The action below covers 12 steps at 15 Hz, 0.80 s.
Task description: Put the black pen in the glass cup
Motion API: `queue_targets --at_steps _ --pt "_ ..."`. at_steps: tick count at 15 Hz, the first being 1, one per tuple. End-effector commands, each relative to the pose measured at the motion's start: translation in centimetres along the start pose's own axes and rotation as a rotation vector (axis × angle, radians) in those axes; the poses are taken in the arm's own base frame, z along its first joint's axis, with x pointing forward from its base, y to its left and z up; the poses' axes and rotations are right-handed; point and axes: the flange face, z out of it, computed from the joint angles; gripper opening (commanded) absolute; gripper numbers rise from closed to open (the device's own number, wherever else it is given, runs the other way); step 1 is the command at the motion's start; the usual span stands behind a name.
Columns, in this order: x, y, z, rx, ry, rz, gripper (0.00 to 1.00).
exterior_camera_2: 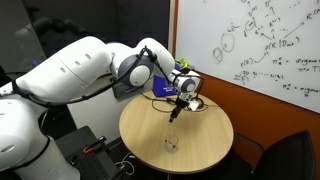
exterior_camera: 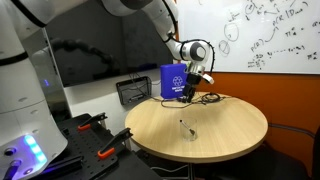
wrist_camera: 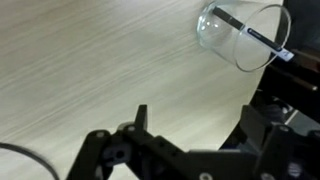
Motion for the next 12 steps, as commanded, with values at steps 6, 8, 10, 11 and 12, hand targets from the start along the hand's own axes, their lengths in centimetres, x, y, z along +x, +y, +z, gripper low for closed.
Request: queue_targets --at_steps 6,8,10,11,12 --pt "6.3 -4.6 -2.7 -0.091 -0.087 0.424 1.00" --pt "7.4 -5.7 -3.7 -0.118 -0.076 0.525 1.00" --pt "8.2 -6.7 -4.6 -0.159 -0.070 0.619 1.00" --pt "8.4 -7.2 -5.1 -0.181 -0.067 0.665 1.00" --pt "8.6 -7.6 -5.3 -0.202 -0.069 0.712 1.00"
